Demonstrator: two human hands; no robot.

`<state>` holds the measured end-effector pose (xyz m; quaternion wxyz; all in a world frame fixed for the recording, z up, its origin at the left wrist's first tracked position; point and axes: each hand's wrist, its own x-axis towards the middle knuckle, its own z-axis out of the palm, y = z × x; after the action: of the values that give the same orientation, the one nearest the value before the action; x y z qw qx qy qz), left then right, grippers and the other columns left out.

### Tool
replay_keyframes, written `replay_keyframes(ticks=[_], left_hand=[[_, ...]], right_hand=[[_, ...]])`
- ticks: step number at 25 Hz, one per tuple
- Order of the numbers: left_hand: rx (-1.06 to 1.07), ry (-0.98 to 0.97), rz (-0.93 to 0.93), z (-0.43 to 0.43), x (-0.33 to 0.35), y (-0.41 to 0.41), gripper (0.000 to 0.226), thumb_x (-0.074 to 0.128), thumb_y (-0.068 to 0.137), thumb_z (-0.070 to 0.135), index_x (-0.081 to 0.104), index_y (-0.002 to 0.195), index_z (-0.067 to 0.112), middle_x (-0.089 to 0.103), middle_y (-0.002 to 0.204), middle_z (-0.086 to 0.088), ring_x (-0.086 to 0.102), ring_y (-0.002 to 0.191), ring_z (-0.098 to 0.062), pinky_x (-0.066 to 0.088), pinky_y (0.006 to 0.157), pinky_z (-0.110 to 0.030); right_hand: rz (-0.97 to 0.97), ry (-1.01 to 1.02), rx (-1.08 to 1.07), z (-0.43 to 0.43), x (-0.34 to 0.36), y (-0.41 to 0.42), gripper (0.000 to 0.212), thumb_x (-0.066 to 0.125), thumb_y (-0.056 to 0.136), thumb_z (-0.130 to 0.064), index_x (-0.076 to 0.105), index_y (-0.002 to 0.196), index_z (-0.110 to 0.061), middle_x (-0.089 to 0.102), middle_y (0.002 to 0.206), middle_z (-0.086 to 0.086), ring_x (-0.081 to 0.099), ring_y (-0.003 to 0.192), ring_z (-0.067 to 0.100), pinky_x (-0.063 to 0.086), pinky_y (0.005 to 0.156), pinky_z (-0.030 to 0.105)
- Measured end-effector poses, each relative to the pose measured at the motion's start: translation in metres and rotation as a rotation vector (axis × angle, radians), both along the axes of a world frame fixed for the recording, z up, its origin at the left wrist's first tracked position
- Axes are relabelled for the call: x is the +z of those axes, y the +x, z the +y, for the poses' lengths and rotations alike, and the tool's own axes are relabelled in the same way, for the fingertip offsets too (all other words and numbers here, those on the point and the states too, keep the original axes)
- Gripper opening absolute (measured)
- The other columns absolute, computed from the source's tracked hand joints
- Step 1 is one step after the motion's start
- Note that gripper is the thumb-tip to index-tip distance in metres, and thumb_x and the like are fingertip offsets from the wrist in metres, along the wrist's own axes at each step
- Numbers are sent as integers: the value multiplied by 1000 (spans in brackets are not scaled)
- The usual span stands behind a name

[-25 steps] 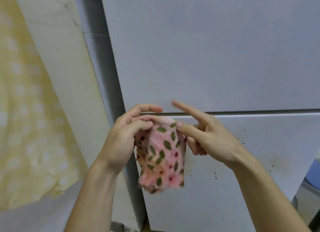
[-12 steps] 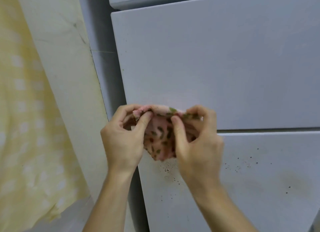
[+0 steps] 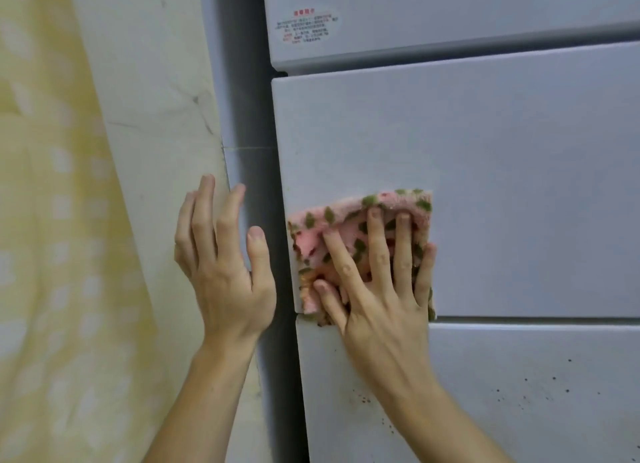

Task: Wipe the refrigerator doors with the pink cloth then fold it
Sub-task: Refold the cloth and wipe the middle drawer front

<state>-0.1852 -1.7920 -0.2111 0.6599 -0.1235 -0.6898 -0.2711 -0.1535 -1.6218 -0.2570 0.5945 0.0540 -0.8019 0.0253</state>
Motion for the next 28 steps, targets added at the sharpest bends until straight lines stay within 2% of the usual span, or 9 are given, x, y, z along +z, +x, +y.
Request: replay_keyframes(ticks=[5,7,9,12,15,17,20,24,28], left_hand=[[-13,-10,57,-17,31,-14,50,44,103,17,48,151,3,42,162,-14,34,152,-34,23,127,-49],[-7,-2,76,-18,44,-19,50,43,104,17,47,151,3,42,162,-14,33,153,-32,22,128,-46],[-7,-10,94,-16,49,-23,51,43,104,16,45,153,4,40,163,-13,32,154,-31,21,128,-44],[-3,-22,95,-14,49,-29,54,42,101,14,44,154,3,39,165,-13,31,155,-31,22,128,-47],[20,-19,77,-14,44,-29,57,40,101,14,41,157,7,35,168,-11,27,157,-28,23,125,-57],[22,-31,74,-12,39,-27,56,42,103,15,39,159,9,32,169,-9,24,159,-27,22,124,-61],[18,-63,63,-14,37,-26,56,43,103,15,39,158,9,32,169,-9,24,159,-27,22,125,-60],[16,-107,100,-25,42,-30,53,44,101,14,44,154,8,36,165,-11,30,154,-30,23,126,-52],[7,-54,121,-16,44,-29,51,36,104,19,45,153,5,39,164,-11,33,153,-31,26,125,-51]], right_hand=[[80,-38,-15,-35,110,-17,68,34,107,-67,24,166,-35,11,174,16,4,161,40,-5,130,56],[127,-52,-23,-46,134,-23,63,36,109,-60,26,165,-35,14,173,16,7,161,41,1,130,61],[188,-94,17,-53,140,-28,56,36,112,-49,29,165,-31,18,172,16,10,161,40,8,130,60],[214,-99,91,-56,117,-28,55,39,113,-39,31,164,-22,19,172,17,11,162,35,10,132,52],[144,-30,123,-51,37,-20,58,47,108,-28,34,163,-15,21,172,15,15,161,32,17,131,52],[71,42,117,-40,-10,-12,59,46,107,-30,33,163,-17,21,173,12,18,161,30,17,131,51],[29,48,120,-29,-19,-13,60,41,109,-39,29,165,-21,18,174,8,15,162,27,11,132,48],[93,-67,123,-39,32,-11,61,53,105,-46,38,161,-29,22,172,10,13,162,30,10,132,49],[212,-140,137,-51,141,-22,53,39,111,-44,39,161,-28,25,171,13,13,162,33,7,132,51]])
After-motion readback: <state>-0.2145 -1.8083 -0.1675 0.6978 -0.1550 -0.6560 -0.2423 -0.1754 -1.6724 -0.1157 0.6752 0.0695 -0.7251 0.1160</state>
